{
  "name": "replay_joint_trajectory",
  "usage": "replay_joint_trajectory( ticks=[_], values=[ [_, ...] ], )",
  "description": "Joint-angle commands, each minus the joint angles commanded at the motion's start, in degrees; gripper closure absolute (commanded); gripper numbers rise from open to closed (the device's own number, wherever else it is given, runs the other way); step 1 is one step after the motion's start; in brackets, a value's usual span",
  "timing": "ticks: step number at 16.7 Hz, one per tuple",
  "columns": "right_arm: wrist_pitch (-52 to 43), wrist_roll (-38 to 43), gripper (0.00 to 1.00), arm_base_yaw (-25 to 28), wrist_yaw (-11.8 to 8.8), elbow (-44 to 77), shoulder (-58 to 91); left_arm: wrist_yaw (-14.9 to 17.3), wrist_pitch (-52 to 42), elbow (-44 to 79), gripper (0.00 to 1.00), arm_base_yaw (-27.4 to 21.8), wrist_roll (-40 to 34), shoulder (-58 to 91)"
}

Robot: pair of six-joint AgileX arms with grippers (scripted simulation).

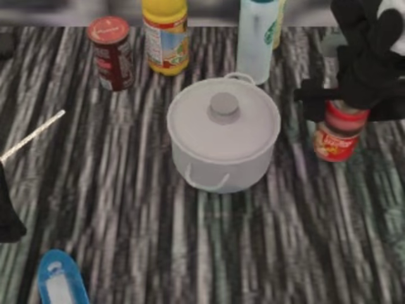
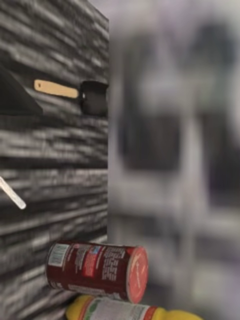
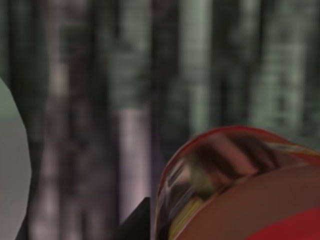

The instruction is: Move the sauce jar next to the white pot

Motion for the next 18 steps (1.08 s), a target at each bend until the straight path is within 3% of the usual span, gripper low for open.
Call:
replay_joint_trajectory(
  ticks=[8,18],
  values=[
    [6.1,-0.04,1.0,-0.11,0.14,-3.23,2.7,0.0,0.0,0.0,0.0,0.0,0.0,0.0],
    [6.1,-0.04,0.25,-0.11,0.14,-3.23,2.7,0.0,0.0,0.0,0.0,0.0,0.0,0.0]
  ],
)
